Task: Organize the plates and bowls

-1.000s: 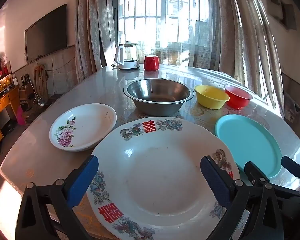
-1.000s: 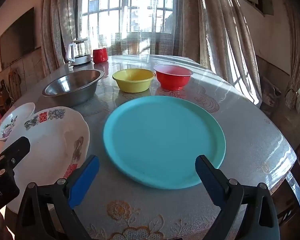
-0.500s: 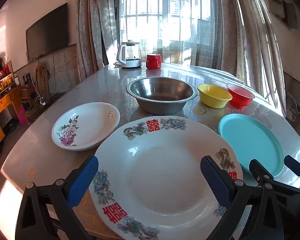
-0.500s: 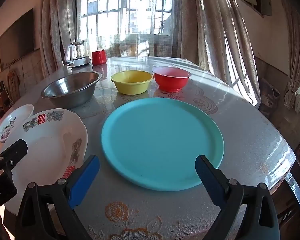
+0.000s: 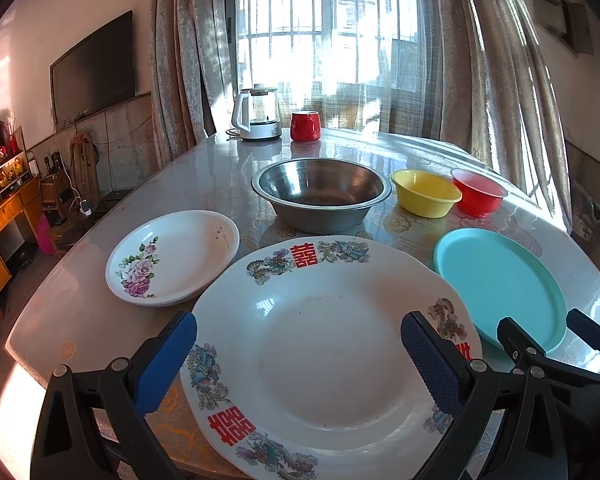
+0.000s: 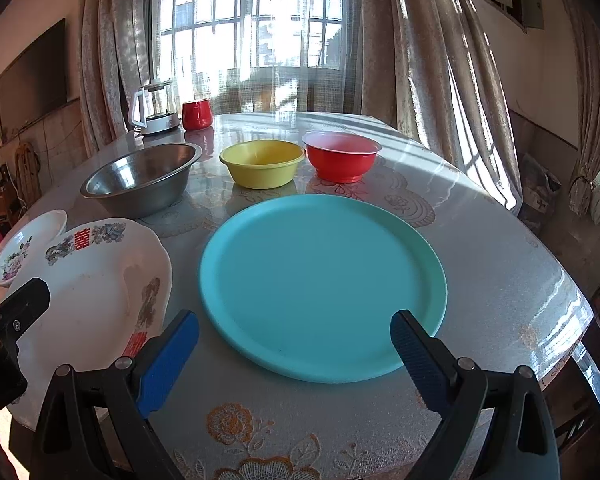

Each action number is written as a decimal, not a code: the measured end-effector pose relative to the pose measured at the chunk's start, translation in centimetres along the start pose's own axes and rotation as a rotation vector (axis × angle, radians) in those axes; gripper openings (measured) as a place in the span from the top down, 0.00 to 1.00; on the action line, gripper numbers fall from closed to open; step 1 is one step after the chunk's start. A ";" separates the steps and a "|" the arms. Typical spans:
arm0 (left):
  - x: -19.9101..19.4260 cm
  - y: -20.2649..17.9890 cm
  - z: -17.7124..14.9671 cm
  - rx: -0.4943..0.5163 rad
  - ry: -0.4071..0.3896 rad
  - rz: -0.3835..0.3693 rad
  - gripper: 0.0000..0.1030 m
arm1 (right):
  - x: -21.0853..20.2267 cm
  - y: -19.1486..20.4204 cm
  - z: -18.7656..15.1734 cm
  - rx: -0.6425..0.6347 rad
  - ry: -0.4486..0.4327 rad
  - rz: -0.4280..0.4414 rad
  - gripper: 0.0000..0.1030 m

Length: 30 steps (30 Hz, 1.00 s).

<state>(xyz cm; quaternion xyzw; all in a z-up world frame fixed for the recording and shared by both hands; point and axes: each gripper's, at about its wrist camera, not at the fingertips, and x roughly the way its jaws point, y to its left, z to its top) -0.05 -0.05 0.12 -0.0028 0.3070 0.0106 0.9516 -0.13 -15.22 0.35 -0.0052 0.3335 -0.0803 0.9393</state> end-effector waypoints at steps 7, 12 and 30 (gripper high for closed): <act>0.0 0.1 0.1 0.001 0.001 -0.001 0.00 | 0.0 0.0 0.0 -0.002 -0.001 0.002 0.05; -0.1 0.1 0.0 0.001 0.001 -0.005 0.00 | -0.1 0.0 -0.1 -0.005 -0.004 0.006 0.05; -0.4 0.0 0.1 0.001 -0.003 -0.009 0.00 | -0.2 0.0 -0.2 -0.004 -0.008 0.009 0.05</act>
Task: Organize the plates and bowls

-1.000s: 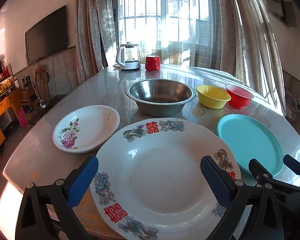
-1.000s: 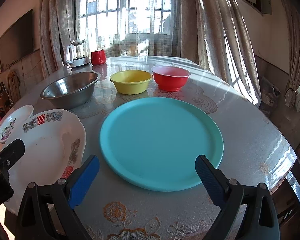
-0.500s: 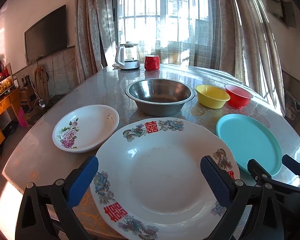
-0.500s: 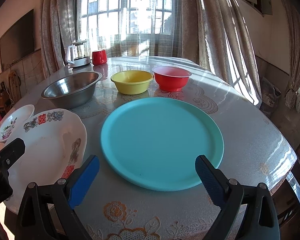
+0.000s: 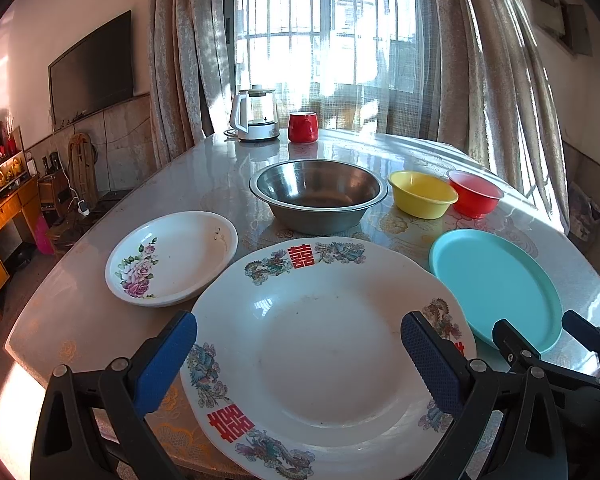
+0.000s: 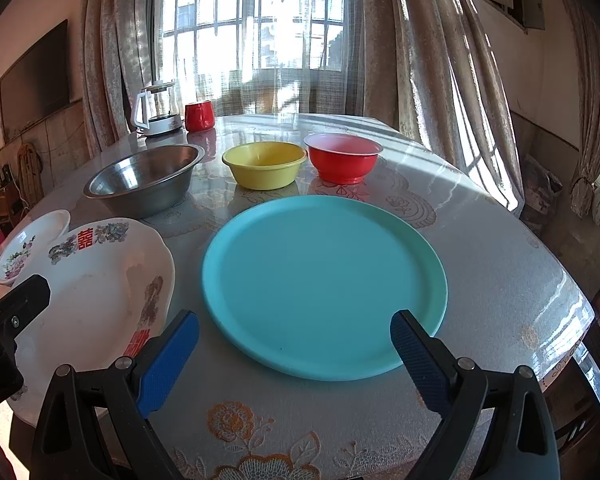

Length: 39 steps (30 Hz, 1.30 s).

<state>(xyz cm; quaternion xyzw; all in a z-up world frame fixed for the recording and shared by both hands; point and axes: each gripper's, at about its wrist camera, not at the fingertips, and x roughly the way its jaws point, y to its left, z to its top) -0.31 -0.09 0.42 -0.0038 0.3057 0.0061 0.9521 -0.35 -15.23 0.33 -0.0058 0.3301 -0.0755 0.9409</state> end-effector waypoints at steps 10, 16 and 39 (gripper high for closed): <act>-0.3 -0.3 0.1 0.005 -0.003 -0.004 0.00 | 0.0 -0.2 -0.1 0.008 -0.002 0.002 0.05; -0.3 -0.6 0.0 0.014 -0.003 -0.007 0.00 | 0.0 -0.4 -0.1 0.014 -0.005 0.000 0.05; 1.1 -2.8 2.4 0.065 0.091 -0.156 0.00 | 0.4 -4.8 0.5 0.107 -0.001 0.048 0.07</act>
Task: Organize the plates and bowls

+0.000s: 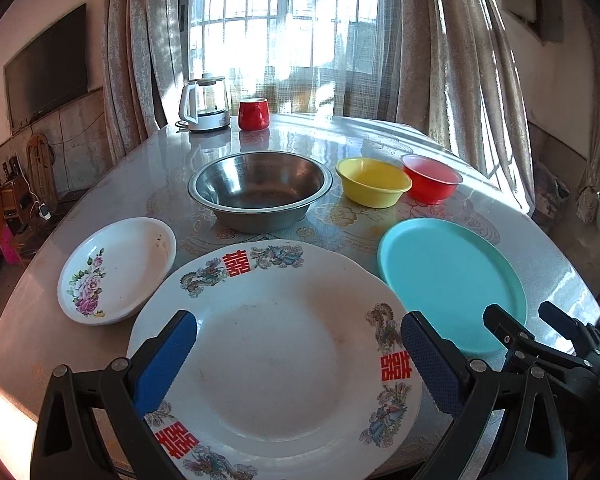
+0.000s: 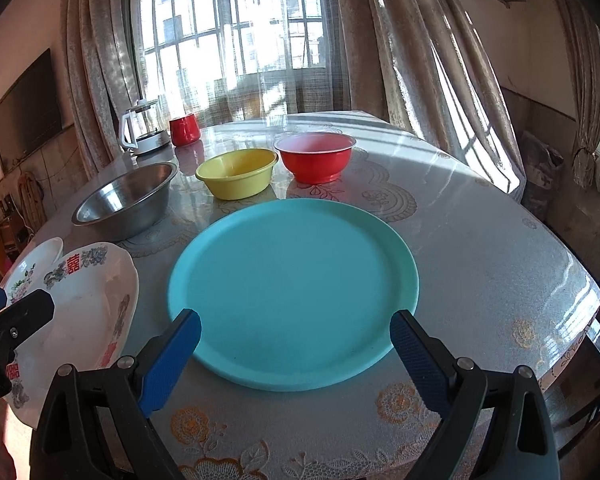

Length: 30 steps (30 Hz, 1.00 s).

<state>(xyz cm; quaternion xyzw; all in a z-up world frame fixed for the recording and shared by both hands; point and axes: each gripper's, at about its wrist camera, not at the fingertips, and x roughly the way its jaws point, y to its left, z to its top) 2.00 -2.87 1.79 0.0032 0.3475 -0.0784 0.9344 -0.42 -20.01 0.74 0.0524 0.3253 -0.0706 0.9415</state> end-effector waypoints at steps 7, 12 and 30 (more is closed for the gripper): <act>2.2 -2.2 3.1 0.091 0.087 -0.157 0.36 | 0.7 -4.5 0.9 0.092 0.027 -0.021 0.32; 4.9 -3.8 5.1 0.122 0.161 -0.238 0.63 | 1.6 -6.5 1.1 0.114 0.054 -0.061 0.46; 15.1 -9.1 6.8 0.264 0.381 -0.185 0.77 | 4.4 -8.7 1.4 0.129 0.113 -0.012 0.88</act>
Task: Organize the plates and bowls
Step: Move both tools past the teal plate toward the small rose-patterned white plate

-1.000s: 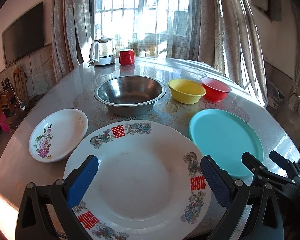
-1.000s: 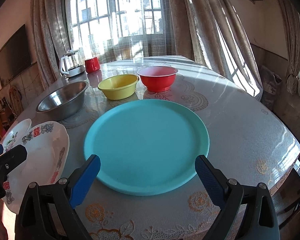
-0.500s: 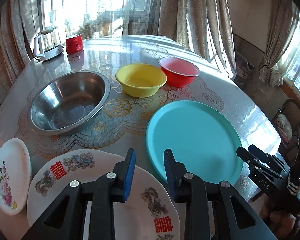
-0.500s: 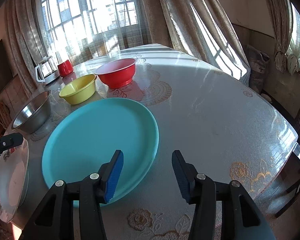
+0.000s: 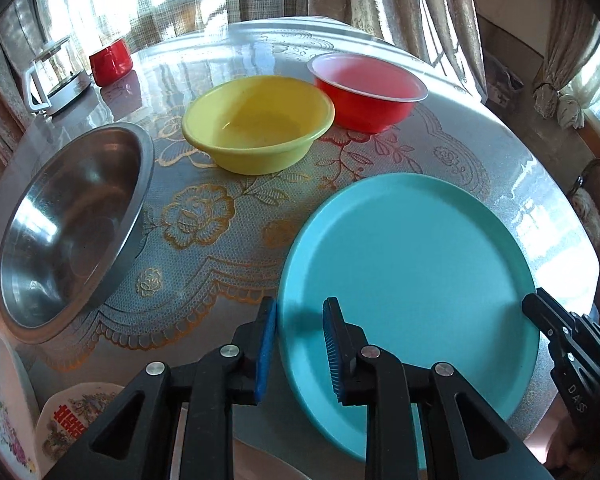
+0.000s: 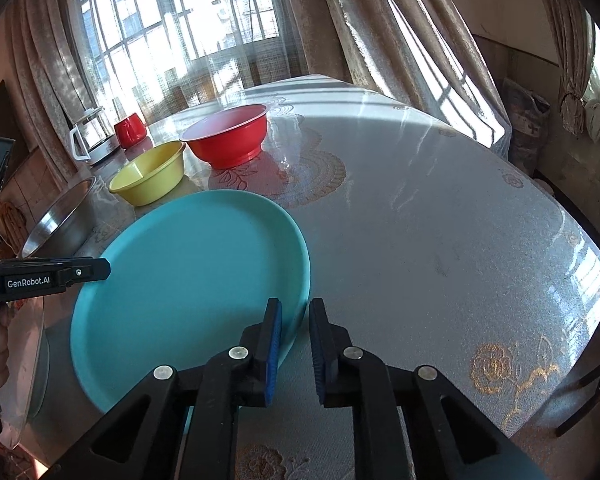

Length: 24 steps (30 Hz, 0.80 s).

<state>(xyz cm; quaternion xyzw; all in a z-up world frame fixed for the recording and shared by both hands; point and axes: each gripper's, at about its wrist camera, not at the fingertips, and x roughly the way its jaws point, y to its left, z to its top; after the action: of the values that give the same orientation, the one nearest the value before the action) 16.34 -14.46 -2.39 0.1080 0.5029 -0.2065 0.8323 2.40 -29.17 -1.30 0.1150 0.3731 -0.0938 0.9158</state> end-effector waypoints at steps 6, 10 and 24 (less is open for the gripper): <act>0.5 -1.1 0.5 0.021 -0.012 -0.007 0.77 | 0.5 -0.6 0.9 -0.014 -0.004 -0.053 0.89; 0.6 -1.6 0.8 0.009 -0.025 -0.015 0.77 | 0.9 -1.5 1.7 0.018 0.006 -0.071 0.89; -7.0 3.4 -4.7 -0.165 -0.184 -0.029 0.76 | -0.7 -1.5 1.4 0.052 -0.036 -0.084 0.61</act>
<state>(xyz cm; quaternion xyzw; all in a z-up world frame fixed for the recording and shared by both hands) 11.24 -7.99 1.48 0.0125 0.4414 -0.1854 0.8779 2.43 -30.96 -0.03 0.1211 0.3584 -0.1441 0.9144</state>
